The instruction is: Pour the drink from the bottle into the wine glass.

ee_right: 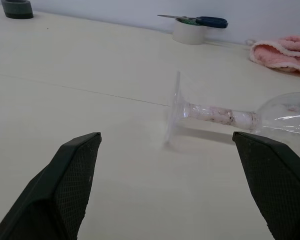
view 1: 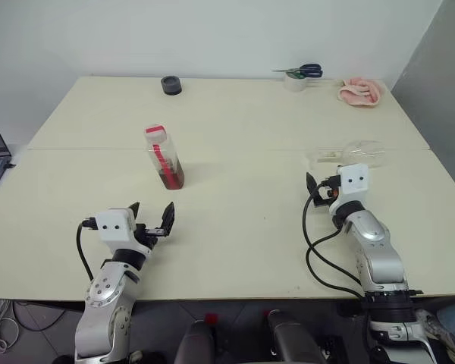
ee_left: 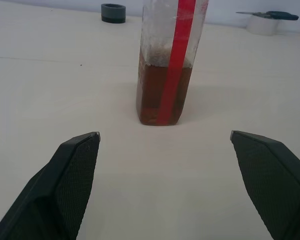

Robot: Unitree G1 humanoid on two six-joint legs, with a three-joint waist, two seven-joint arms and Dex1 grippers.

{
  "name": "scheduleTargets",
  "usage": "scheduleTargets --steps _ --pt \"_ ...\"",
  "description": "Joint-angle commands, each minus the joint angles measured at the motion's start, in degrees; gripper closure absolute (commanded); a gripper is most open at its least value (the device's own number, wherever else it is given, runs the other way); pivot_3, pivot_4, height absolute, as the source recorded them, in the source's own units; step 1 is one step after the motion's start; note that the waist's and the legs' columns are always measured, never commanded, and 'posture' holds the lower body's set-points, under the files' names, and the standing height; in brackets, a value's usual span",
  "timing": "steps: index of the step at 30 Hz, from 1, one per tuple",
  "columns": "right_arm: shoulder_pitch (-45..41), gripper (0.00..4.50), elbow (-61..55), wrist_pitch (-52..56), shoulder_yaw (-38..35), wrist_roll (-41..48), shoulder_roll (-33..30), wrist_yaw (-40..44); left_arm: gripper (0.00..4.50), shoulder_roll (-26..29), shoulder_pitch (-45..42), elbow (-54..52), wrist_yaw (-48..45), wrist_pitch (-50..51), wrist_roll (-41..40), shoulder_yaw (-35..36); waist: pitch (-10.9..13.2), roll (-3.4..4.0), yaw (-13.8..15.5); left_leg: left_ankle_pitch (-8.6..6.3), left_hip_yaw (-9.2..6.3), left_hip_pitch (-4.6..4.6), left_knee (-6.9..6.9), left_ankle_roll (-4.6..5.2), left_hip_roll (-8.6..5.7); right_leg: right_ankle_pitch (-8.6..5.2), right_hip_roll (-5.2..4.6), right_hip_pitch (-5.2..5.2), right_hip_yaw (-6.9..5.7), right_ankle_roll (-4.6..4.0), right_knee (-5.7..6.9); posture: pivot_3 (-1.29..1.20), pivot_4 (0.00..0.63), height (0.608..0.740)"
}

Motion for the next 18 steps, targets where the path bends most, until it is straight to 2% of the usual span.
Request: scheduleTargets --steps 1,5,8,13,18 --pt "-0.7 0.0 -1.3 -1.6 -0.5 0.2 -0.2 0.0 0.02 0.5 0.2 -2.2 -0.5 -1.3 0.3 -0.1 0.0 0.0 0.0 0.0 0.0 0.0 0.0 0.0 0.0 0.0 0.0 0.0 0.0 0.0 0.0 0.0 0.15 0.74" --pt "-1.1 0.0 -1.6 -1.8 0.1 0.1 0.0 0.4 0.02 -0.4 -0.1 -2.3 0.3 -2.0 -0.6 1.0 0.0 0.0 0.0 0.0 0.0 0.0 0.0 0.0 0.0 0.0 0.0 0.0 0.0 0.0 0.0 0.0 0.15 0.74" --pt "-1.0 0.0 -2.5 -2.1 0.9 0.2 -0.4 1.5 0.02 -0.7 -0.5 -2.1 3.1 -2.5 2.8 0.5 0.0 0.0 0.0 0.0 0.0 0.0 0.0 0.0 0.0 0.0 0.0 0.0 0.0 0.0 0.0 0.0 0.15 0.74" --pt "-3.1 0.0 -9.6 -1.9 9.3 2.8 -2.6 13.7 0.02 -4.6 -4.0 -4.4 8.9 -1.0 6.2 -3.0 0.0 0.0 0.0 0.0 -0.01 -0.01 0.01 0.0 -0.01 0.0 0.0 0.0 0.0 0.0 0.0 0.0 0.15 0.74" --pt "-8.3 0.0 -13.7 4.2 14.5 6.7 -3.7 22.1 0.02 -6.5 -9.7 -6.2 10.5 2.4 6.7 -6.9 0.0 -0.03 0.0 0.0 -0.09 -0.03 0.03 0.0 -0.01 0.01 0.01 0.02 -0.07 0.02 0.0 0.0 0.15 0.74"
